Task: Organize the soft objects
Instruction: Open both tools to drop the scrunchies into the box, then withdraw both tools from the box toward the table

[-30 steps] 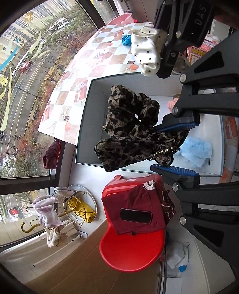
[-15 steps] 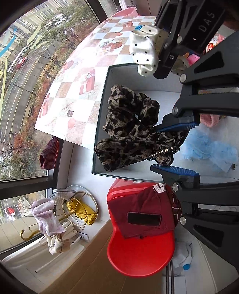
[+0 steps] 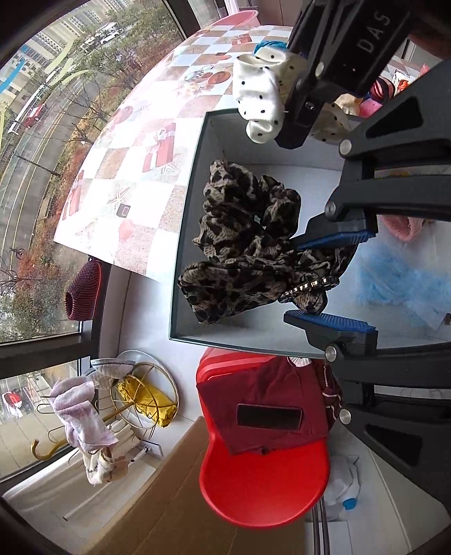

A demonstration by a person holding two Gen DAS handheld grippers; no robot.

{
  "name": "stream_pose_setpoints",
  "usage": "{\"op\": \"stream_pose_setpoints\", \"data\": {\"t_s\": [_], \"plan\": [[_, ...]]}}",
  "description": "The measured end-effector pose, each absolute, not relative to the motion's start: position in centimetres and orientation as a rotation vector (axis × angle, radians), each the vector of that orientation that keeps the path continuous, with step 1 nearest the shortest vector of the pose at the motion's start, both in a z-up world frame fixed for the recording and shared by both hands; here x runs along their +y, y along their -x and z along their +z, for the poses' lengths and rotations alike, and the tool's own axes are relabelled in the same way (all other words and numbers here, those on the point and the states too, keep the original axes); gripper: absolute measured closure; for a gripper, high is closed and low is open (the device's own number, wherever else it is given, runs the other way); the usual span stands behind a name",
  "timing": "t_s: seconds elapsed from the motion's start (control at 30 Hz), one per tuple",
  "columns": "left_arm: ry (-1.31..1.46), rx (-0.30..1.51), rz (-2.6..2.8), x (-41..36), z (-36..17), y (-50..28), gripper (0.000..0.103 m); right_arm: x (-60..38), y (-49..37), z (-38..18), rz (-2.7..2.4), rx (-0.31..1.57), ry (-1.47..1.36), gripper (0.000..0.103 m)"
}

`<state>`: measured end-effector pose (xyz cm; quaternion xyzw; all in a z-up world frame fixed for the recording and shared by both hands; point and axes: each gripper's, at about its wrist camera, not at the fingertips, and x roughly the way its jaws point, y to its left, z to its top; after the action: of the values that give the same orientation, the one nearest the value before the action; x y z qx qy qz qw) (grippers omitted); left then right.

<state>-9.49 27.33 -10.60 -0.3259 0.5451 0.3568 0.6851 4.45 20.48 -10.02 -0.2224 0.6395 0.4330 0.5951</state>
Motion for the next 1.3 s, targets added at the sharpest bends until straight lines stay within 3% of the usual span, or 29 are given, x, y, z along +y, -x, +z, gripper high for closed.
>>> {"op": "stream_pose_setpoints", "data": {"t_s": [0.4, 0.47, 0.5, 0.57, 0.63, 0.67, 0.73, 0.9, 0.93, 1.3], "plan": [[0.717, 1.249, 0.786, 27.3, -11.3, 8.9, 0.067, 20.6, -4.5, -10.6, 1.007, 1.514, 0.517, 0.066], [0.709, 1.24, 0.771, 27.2, -11.2, 8.8, 0.063, 20.6, -4.5, -10.7, 1.007, 1.518, 0.518, 0.066], [0.697, 1.235, 0.77, 27.1, -11.1, 8.8, 0.056, 20.7, -4.5, -10.7, 1.009, 1.519, 0.518, 0.066], [0.673, 1.232, 0.77, 26.8, -10.9, 8.7, 0.029, 20.7, -4.5, -10.8, 1.014, 1.525, 0.517, 0.055], [0.661, 1.234, 0.772, 26.7, -10.8, 8.6, 0.02, 20.6, -4.6, -10.6, 1.01, 1.519, 0.511, 0.043], [0.668, 1.229, 0.767, 26.8, -10.7, 8.6, 0.02, 20.5, -4.6, -10.5, 1.008, 1.517, 0.509, 0.041], [0.705, 1.234, 0.746, 26.9, -10.9, 8.6, 0.019, 20.4, -4.7, -10.4, 1.003, 1.52, 0.506, 0.021], [0.734, 1.25, 0.754, 27.1, -11.2, 8.7, 0.011, 20.0, -5.5, -9.9, 0.972, 1.529, 0.477, 0.018], [0.738, 1.246, 0.751, 27.0, -11.1, 8.8, 0.011, 19.8, -5.7, -9.8, 0.967, 1.533, 0.47, 0.002], [0.806, 1.199, 0.601, 23.7, -8.1, 9.3, 0.01, 15.3, -7.2, -6.9, 0.977, 1.624, 0.309, 0.0]]}}
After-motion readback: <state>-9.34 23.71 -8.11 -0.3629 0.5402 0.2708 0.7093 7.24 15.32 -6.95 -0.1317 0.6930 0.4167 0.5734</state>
